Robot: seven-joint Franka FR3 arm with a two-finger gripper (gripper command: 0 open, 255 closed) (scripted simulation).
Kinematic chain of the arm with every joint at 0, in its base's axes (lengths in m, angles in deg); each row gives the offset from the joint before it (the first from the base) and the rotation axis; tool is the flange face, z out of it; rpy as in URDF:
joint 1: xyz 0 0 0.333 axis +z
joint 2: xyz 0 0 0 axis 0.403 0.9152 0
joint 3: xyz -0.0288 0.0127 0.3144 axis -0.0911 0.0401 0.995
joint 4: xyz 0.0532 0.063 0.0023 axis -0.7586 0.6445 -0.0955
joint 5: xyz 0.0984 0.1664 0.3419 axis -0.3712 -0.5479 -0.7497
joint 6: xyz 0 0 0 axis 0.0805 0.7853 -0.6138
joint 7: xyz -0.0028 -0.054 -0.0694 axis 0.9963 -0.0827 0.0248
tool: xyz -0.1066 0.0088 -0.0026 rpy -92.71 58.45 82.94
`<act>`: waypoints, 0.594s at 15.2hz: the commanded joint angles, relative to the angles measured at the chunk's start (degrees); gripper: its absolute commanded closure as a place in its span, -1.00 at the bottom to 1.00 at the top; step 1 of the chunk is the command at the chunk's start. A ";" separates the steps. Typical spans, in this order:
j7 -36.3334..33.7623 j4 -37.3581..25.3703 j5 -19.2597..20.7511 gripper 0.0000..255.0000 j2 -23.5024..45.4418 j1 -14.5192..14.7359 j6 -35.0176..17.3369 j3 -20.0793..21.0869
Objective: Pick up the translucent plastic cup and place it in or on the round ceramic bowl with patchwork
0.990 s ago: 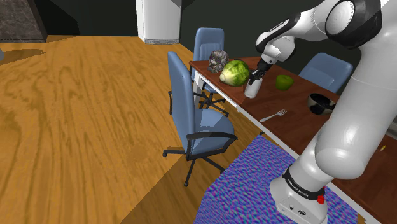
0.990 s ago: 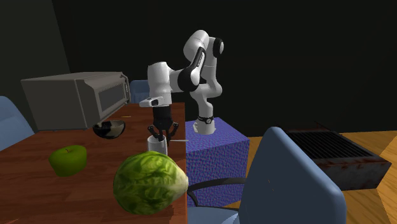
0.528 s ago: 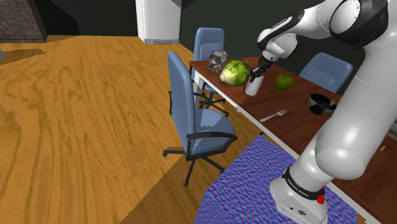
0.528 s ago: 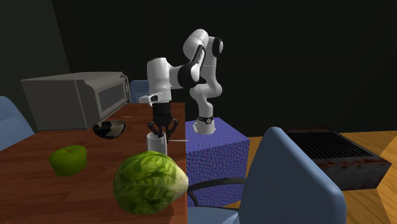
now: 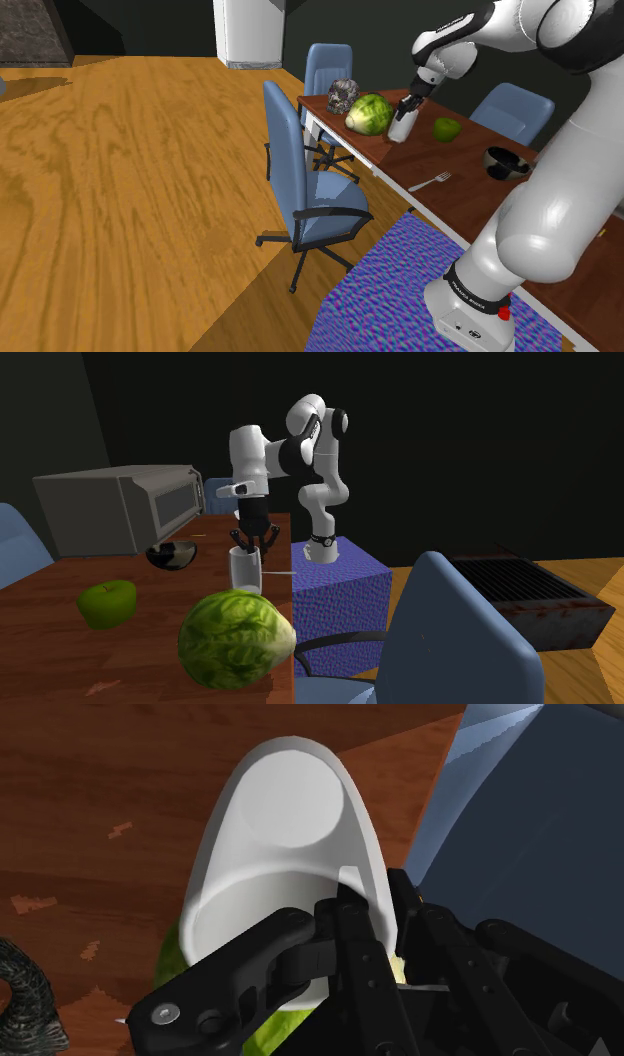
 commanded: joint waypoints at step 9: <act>-3.92 -4.63 4.66 1.00 -3.74 0.51 6.65 -0.17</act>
